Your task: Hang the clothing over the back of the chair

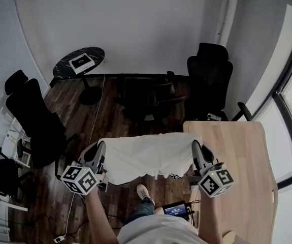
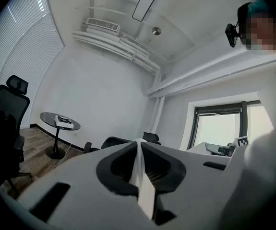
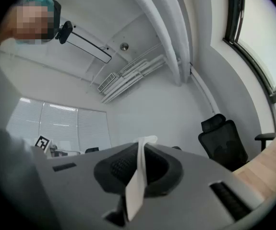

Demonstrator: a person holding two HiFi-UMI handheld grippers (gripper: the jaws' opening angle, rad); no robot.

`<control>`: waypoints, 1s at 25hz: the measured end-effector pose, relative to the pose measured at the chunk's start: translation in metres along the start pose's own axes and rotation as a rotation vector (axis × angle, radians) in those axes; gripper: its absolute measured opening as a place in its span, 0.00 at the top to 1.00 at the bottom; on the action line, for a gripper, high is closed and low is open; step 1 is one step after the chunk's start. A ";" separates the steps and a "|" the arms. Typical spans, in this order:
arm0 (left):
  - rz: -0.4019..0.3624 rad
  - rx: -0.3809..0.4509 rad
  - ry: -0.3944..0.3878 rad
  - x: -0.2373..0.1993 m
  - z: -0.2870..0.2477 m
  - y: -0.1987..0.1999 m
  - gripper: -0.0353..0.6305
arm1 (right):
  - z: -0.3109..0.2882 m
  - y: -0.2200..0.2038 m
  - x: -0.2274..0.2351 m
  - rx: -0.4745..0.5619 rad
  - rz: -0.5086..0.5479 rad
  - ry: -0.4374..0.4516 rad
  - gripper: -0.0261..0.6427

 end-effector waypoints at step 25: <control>-0.041 -0.046 0.047 -0.007 -0.016 -0.004 0.90 | -0.011 -0.002 0.006 -0.042 0.082 -0.037 0.93</control>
Point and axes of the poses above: the fingertips, and each gripper's own axes: z backward along the fingers, x to its right, y out of its top, the point moved 9 cm from there along z, backward along the fingers, and after that the axes turned 1 degree about -z, right-handed, at the moved point
